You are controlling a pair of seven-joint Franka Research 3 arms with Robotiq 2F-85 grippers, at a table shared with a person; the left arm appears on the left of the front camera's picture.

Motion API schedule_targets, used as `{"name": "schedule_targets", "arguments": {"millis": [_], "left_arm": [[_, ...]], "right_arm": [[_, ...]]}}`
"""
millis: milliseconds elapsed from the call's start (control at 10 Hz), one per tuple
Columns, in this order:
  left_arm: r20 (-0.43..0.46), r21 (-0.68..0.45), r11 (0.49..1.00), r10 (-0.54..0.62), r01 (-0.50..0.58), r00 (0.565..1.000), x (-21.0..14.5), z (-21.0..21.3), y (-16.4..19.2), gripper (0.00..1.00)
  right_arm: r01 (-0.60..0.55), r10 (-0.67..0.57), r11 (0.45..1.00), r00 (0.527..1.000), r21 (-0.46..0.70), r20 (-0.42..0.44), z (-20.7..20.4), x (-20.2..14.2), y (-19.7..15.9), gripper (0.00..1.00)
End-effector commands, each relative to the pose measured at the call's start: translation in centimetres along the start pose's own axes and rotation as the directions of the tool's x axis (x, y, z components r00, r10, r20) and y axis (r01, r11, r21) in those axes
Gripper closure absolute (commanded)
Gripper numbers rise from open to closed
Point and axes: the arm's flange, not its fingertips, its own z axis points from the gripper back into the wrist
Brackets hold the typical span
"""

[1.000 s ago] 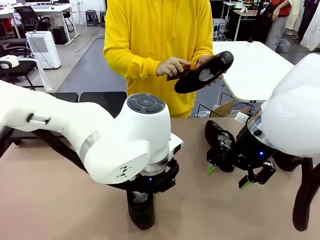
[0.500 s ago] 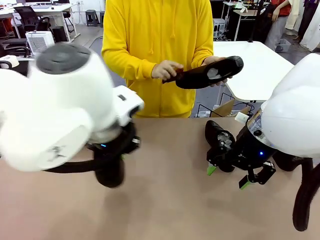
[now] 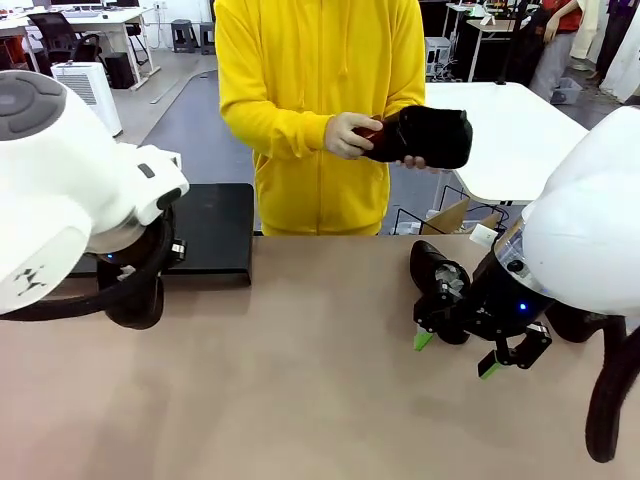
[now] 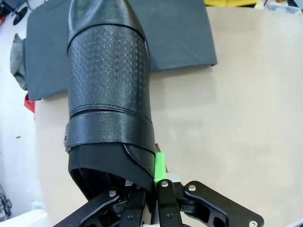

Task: Organize the shoes by placing them on the stand.
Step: Place the Shoe from the middle of the table onto the Shoes Stand.

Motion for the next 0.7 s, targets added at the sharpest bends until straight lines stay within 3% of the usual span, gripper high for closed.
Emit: {"name": "schedule_targets", "arguments": {"millis": [0,100,300,400,500,600], "left_arm": [[0.0,-0.015,1.0,-0.008,0.008,1.0,-0.5,0.7,-1.4,1.0],[0.0,0.0,1.0,0.0,0.0,1.0,0.0,0.0,0.0,1.0],[0.158,0.2,0.978,-0.097,0.064,0.983,2.9,-1.4,3.0,1.0],[0.159,0.247,0.961,-0.169,0.127,0.973,4.8,-2.1,5.4,1.0],[0.062,0.348,0.911,-0.256,0.219,0.965,6.4,-3.2,7.1,1.0],[0.016,0.315,0.908,-0.298,0.278,0.954,7.8,-4.4,8.5,1.0]], "right_arm": [[-0.014,0.014,1.0,1.0,-0.008,0.003,0.1,0.1,-0.1,0.0],[-0.014,0.014,1.0,1.0,-0.008,0.003,0.1,0.1,-0.1,0.0],[-0.014,0.014,1.0,1.0,-0.008,0.003,0.1,0.1,-0.1,0.0],[-0.014,0.014,1.0,1.0,-0.008,0.003,0.1,0.1,-0.1,0.0],[-0.014,0.014,1.0,1.0,-0.008,0.003,0.1,0.1,-0.1,0.0],[-0.014,0.014,1.0,1.0,-0.008,0.003,0.1,0.1,-0.1,0.0]]}}
